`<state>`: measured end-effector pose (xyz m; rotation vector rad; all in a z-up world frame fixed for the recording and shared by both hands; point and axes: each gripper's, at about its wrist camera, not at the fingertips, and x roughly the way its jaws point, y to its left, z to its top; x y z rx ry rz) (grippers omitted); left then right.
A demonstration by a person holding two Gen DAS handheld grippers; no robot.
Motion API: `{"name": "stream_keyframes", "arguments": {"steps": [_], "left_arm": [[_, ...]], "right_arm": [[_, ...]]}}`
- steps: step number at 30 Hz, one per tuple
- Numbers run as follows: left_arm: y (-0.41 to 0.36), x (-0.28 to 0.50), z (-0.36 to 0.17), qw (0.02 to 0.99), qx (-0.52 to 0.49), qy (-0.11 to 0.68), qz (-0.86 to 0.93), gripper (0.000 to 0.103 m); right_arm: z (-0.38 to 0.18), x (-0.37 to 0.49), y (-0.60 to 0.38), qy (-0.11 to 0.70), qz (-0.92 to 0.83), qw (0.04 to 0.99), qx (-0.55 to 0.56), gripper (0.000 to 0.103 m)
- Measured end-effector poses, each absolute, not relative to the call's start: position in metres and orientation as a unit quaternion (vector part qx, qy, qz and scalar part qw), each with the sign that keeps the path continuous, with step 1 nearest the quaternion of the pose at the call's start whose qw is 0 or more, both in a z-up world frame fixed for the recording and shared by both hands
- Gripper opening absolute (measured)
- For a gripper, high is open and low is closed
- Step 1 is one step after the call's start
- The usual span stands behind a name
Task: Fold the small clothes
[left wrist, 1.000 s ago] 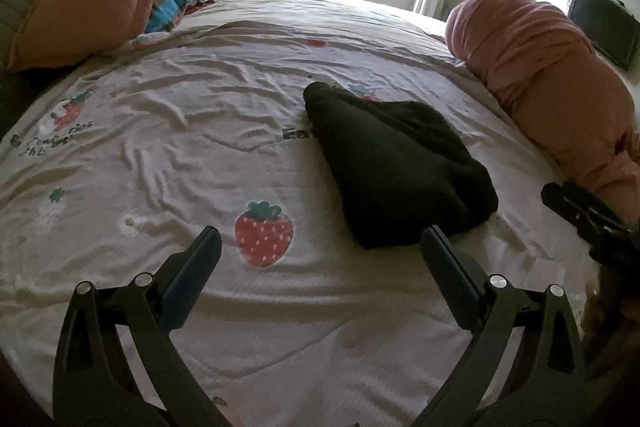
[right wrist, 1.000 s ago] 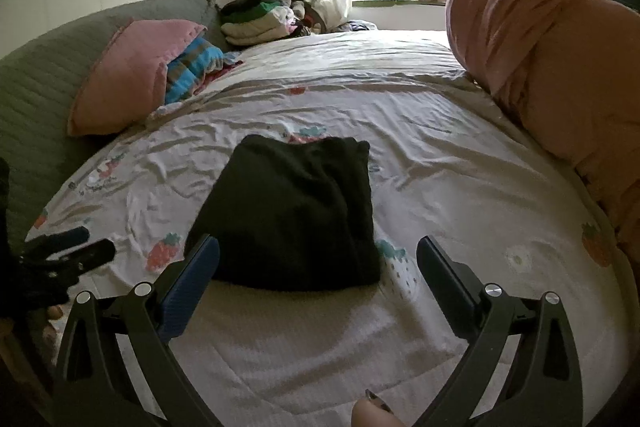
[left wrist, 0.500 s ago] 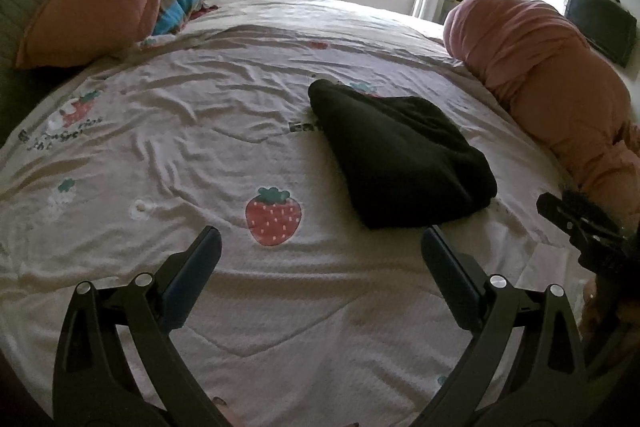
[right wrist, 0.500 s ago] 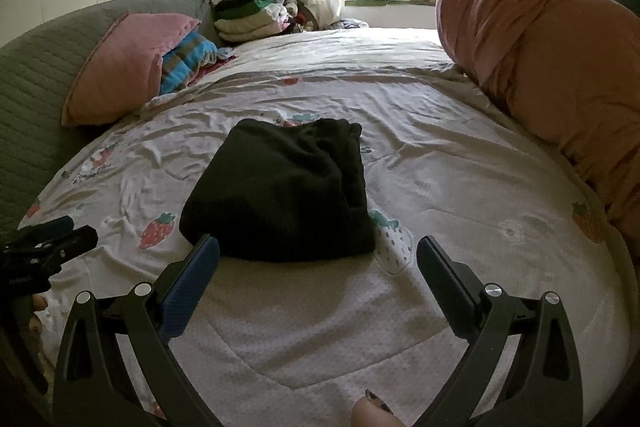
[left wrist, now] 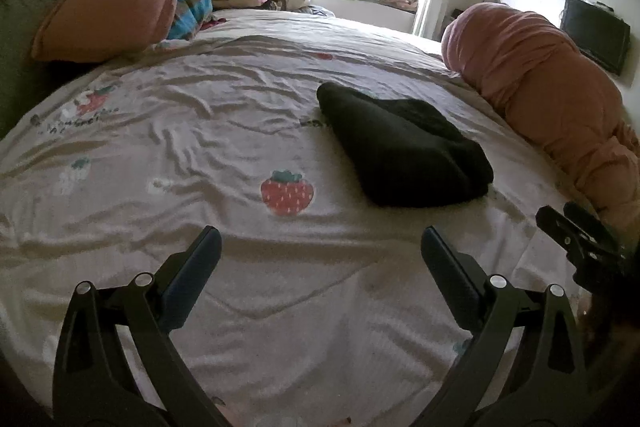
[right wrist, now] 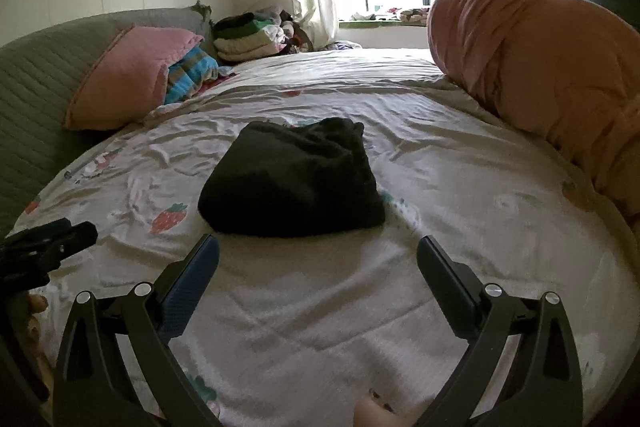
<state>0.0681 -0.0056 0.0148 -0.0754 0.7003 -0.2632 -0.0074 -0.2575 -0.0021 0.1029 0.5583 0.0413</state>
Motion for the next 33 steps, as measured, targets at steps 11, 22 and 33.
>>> {"name": "stream_keyframes", "arguments": {"steps": [11, 22, 33], "left_arm": [[-0.004, 0.054, -0.014, 0.925, -0.031, 0.351, -0.139, 0.094], [-0.003, 0.056, -0.019, 0.926, -0.032, 0.353, -0.133, 0.094], [-0.003, 0.057, -0.021, 0.925, -0.025, 0.355, -0.129, 0.094]], "right_arm": [[-0.032, -0.024, -0.248, 0.318, -0.007, 0.947, 0.038, 0.098], [-0.041, -0.025, -0.243, 0.331, -0.012, 0.943, 0.030, 0.098], [-0.042, -0.027, -0.247, 0.334, -0.016, 0.942, 0.032, 0.098]]}}
